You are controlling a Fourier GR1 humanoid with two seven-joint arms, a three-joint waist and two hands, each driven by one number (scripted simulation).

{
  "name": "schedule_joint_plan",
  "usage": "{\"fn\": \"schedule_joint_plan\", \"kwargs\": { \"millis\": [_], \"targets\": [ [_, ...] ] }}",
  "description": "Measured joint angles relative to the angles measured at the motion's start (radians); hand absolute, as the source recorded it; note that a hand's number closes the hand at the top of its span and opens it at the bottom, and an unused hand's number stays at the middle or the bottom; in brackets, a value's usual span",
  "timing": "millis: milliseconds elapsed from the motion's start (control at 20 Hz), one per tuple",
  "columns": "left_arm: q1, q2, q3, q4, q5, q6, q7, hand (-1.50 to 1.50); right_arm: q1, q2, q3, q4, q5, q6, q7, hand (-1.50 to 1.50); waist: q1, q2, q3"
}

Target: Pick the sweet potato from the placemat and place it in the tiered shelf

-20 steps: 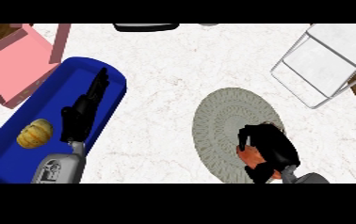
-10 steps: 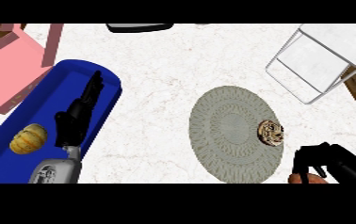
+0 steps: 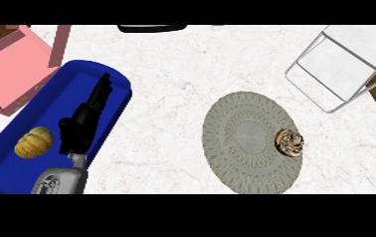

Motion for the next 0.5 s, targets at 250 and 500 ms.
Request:
{"fn": "schedule_joint_plan", "kwargs": {
  "millis": [250,500],
  "targets": [
    [-0.01,-0.014,-0.014,0.005,-0.007,-0.001,0.0,0.0,0.025,-0.016,-0.249,0.028,-0.157,0.071,0.038,1.5,0.024,0.004,0.0],
    [-0.013,-0.009,-0.015,0.016,-0.004,-0.021,-0.018,0.0,-0.042,-0.031,-0.383,0.042,-0.254,0.069,0.169,1.5,0.045,0.008,0.0]
  ]
}}
